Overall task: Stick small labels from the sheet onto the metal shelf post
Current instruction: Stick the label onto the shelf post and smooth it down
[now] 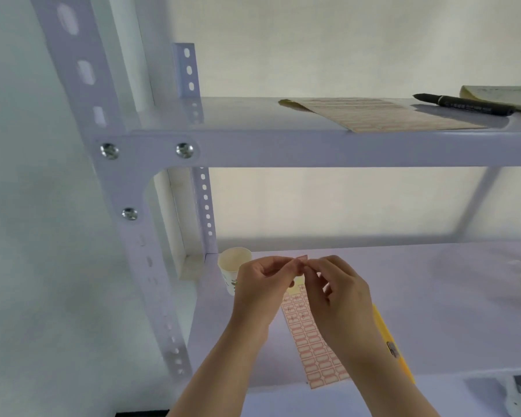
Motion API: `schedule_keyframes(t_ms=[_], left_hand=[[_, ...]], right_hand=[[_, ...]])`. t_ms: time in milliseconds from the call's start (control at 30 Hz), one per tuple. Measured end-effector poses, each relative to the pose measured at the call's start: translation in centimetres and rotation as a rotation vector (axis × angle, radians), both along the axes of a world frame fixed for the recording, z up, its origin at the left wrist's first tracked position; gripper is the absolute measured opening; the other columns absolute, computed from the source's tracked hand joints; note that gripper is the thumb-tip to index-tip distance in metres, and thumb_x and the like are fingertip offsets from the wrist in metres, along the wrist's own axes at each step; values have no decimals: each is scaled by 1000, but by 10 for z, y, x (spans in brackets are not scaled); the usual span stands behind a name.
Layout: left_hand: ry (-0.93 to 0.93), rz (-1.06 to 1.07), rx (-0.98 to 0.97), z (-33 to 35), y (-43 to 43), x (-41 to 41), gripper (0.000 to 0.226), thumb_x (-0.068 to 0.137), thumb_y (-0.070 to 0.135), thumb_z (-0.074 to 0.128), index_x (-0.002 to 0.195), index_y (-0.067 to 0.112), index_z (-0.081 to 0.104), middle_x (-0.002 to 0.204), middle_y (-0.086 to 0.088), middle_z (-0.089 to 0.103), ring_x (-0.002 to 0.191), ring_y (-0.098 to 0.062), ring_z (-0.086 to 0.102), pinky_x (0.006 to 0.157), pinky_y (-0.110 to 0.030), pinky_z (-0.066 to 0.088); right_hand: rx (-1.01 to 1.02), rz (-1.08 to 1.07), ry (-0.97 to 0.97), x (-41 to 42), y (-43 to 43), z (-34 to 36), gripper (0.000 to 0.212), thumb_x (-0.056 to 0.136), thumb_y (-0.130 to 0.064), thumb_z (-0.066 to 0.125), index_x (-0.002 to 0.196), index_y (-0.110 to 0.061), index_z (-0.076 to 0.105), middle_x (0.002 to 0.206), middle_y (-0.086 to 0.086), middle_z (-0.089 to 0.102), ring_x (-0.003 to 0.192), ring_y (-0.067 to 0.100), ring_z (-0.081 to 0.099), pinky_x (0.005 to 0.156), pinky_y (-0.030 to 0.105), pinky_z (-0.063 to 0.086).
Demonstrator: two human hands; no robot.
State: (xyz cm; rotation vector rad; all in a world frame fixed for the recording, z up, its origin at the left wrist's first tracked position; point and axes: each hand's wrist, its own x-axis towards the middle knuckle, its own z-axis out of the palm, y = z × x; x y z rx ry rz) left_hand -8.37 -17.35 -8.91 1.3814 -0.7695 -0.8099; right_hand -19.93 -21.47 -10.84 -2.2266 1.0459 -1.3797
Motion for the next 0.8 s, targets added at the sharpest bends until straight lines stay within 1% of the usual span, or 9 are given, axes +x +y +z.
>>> schedule_keyframes(t_ms=[67, 200, 267, 300, 433, 533, 600, 700, 800], left_hand=[[-21, -11, 1, -1, 9, 4, 8, 85, 21, 76, 84, 18, 82, 79, 2, 81, 66, 1, 66, 61, -10, 52], [-81, 4, 26, 0, 26, 5, 9, 85, 18, 73, 81, 18, 81, 68, 10, 77, 58, 7, 65, 56, -8, 48], [-90, 10, 16, 2, 36, 3, 9, 85, 16, 72, 81, 18, 80, 65, 12, 76, 56, 9, 64, 54, -6, 47], [-90, 16, 8, 3, 42, 1, 9, 85, 16, 72, 82, 17, 80, 64, 12, 76, 55, 9, 64, 53, -5, 46], [-88, 44, -20, 10, 62, -8, 9, 85, 14, 73, 82, 15, 81, 63, 11, 75, 55, 8, 63, 54, -7, 46], [-110, 101, -43, 16, 77, -17, 10, 85, 11, 73, 81, 13, 82, 62, 11, 75, 56, 6, 65, 53, -6, 46], [-127, 143, -67, 21, 87, -24, 13, 85, 11, 73, 78, 17, 83, 65, 9, 77, 62, 3, 69, 56, -8, 49], [-96, 210, -110, 27, 101, -35, 16, 84, 9, 74, 78, 21, 83, 71, 8, 79, 70, -1, 73, 66, -11, 54], [-25, 268, -158, 32, 117, -43, 13, 85, 7, 74, 85, 17, 83, 78, 4, 81, 76, -2, 75, 71, -12, 55]], right_hand=[[57, -10, -48, 0, 14, 2, 20, 91, -6, 64, 93, -21, 77, 85, -12, 71, 66, 8, 63, 55, 16, 47], [421, -89, -281, -6, 32, 13, 19, 89, -12, 65, 86, -28, 75, 73, -13, 75, 68, 5, 68, 57, 21, 52], [544, -43, -342, -10, 40, 20, 18, 88, -12, 67, 85, -28, 76, 74, -14, 76, 65, 4, 69, 60, 27, 57], [586, -10, -370, -10, 45, 24, 19, 88, -12, 68, 83, -27, 77, 72, -12, 77, 62, 3, 67, 60, 27, 57], [640, 105, -407, -13, 64, 39, 19, 87, -7, 68, 75, -18, 77, 61, -9, 74, 53, 0, 61, 51, 16, 50], [666, 149, -400, -19, 71, 43, 20, 87, -10, 68, 72, -18, 78, 63, 1, 73, 54, 8, 55, 52, 20, 48], [697, 189, -412, -24, 76, 46, 18, 87, -10, 67, 74, -16, 78, 67, 9, 72, 55, 12, 53, 54, 22, 47], [712, 250, -431, -28, 82, 49, 18, 88, -10, 67, 76, -16, 79, 68, 9, 71, 53, 10, 53, 52, 17, 47], [718, 314, -444, -28, 91, 52, 19, 88, -10, 66, 76, -16, 79, 61, 1, 67, 52, 9, 52, 51, 15, 47]])
